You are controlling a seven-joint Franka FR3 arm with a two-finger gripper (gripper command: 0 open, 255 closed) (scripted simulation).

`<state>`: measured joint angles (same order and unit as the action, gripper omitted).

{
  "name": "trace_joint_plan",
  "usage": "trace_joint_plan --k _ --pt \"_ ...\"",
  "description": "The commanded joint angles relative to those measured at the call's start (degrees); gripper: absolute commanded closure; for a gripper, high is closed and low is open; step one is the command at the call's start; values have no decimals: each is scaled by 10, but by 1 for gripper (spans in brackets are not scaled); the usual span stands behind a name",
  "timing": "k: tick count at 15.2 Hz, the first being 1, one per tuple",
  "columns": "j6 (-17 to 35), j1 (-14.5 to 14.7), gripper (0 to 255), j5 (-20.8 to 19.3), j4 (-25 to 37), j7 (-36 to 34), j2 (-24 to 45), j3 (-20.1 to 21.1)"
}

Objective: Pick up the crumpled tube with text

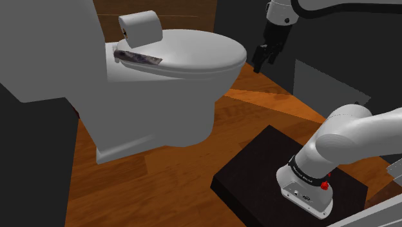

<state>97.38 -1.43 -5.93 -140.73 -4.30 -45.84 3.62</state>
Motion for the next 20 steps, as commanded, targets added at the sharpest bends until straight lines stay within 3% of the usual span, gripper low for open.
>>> trace_joint_plan --k 1,10,20 --pt "0 0 0 0 0 0 0 0" --pt "44 38 0 9 138 19 172 46" --pt "43 73 0 -9 327 35 351 105"
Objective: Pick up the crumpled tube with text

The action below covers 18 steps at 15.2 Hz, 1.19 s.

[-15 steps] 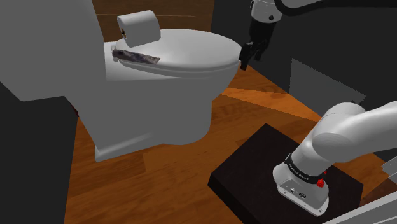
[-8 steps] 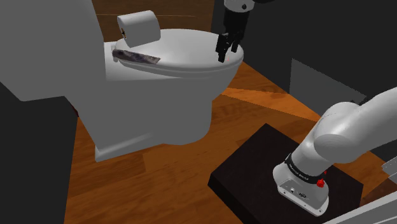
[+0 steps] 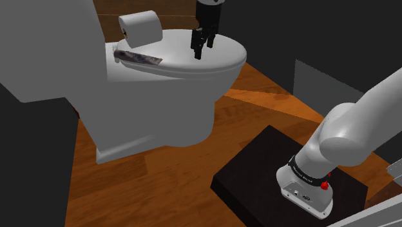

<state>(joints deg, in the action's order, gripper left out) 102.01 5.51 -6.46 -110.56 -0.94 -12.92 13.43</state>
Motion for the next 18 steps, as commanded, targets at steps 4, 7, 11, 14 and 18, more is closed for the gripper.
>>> trace_joint_plan --k 4,7,11,14,18 --pt "-17 21 0 -22 114 5 95 31" --pt "-34 37 0 -41 186 8 153 49" --pt "-65 67 0 -73 296 12 235 71" --pt "-98 99 0 -101 393 19 303 83" --pt "-120 130 0 -124 468 26 357 89"
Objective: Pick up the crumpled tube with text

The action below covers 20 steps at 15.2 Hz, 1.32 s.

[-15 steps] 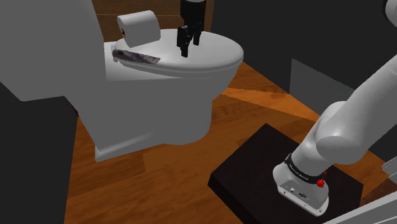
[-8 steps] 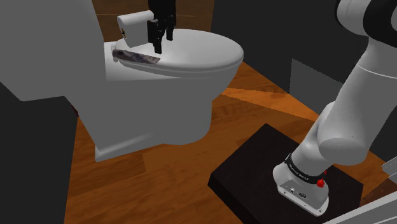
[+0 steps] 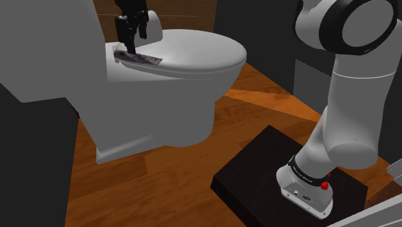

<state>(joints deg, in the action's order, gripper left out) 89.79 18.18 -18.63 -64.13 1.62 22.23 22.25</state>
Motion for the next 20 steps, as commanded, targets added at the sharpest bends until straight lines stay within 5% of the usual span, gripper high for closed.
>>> trace_joint_plan --k 1,8,9,20 --pt "13 0 0 -1 -11 -1 2 1" --pt "65 -11 0 5 -80 -9 -15 1" --pt "64 -11 255 4 -79 -9 -14 1" --pt "47 -8 255 3 -57 -6 -10 1"
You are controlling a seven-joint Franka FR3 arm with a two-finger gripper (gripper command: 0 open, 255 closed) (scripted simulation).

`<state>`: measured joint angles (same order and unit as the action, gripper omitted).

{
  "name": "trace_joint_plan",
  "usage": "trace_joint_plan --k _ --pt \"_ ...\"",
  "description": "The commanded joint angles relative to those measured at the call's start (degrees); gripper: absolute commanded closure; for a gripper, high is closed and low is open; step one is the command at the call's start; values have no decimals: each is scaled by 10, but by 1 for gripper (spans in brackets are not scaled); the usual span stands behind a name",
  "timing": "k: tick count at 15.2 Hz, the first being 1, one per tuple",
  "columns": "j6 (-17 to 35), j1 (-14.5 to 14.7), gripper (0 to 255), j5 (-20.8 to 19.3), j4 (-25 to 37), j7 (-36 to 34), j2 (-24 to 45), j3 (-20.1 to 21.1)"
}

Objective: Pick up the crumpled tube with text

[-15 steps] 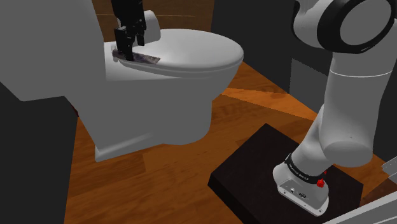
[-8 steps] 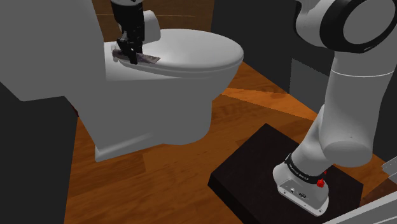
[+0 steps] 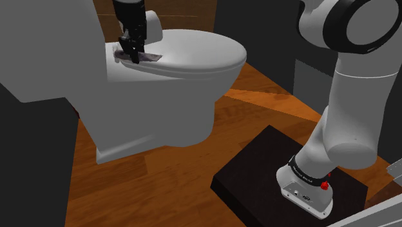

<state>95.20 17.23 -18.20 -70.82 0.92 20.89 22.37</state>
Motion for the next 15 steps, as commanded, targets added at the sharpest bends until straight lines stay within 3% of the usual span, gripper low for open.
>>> trace_joint_plan --k 1,8,13,15 --pt "-17 4 255 -2 22 2 6 0" --pt "-88 23 255 -14 125 13 37 -1" --pt "-153 49 255 -30 231 24 77 -6" --pt "-156 50 255 -30 235 25 79 -6"
